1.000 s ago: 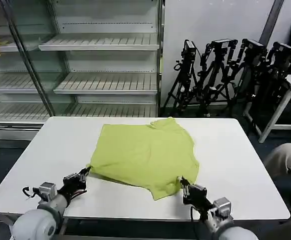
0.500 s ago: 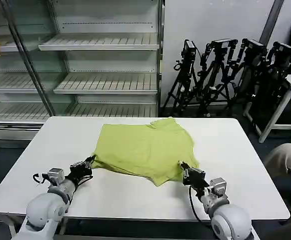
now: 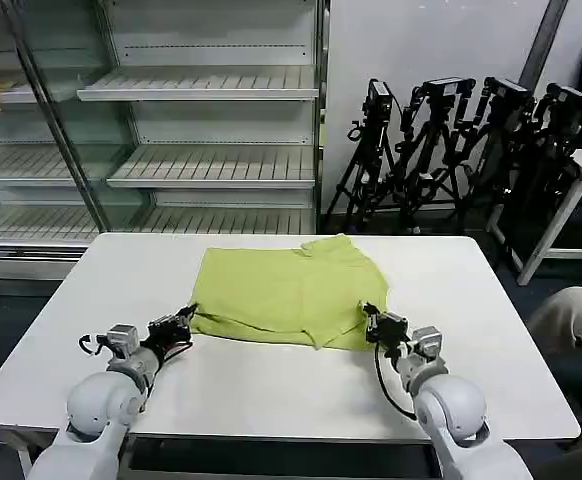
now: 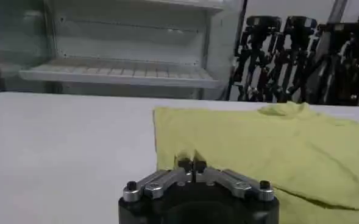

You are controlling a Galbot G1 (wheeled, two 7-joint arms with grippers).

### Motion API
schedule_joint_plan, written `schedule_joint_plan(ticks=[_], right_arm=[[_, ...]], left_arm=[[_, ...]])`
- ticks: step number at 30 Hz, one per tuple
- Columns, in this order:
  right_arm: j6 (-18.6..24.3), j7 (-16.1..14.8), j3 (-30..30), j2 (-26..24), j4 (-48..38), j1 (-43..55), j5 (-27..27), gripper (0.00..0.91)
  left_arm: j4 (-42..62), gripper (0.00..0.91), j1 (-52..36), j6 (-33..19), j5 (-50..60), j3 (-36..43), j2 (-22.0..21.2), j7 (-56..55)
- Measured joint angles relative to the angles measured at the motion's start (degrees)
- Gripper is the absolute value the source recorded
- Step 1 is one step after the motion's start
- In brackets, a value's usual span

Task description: Fold and organize the clothes.

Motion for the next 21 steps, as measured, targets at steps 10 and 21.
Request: schedule_joint_plan(ticks=[10,21], right_arm=[[0.86,-0.87,-1.01,0.26,-4.02,2.92,-0.87,0.000],[1.29,-1.09,-1.31,0.66,-6.55,4.33,-1.22,0.000]], left_arm=[[2.93,0.010,-2.96,-0.50,0.79,1.44,-0.25,0.58],[6.73,0.020,-5.41,-1.23,1.65,1.49,-0.48,0.75]])
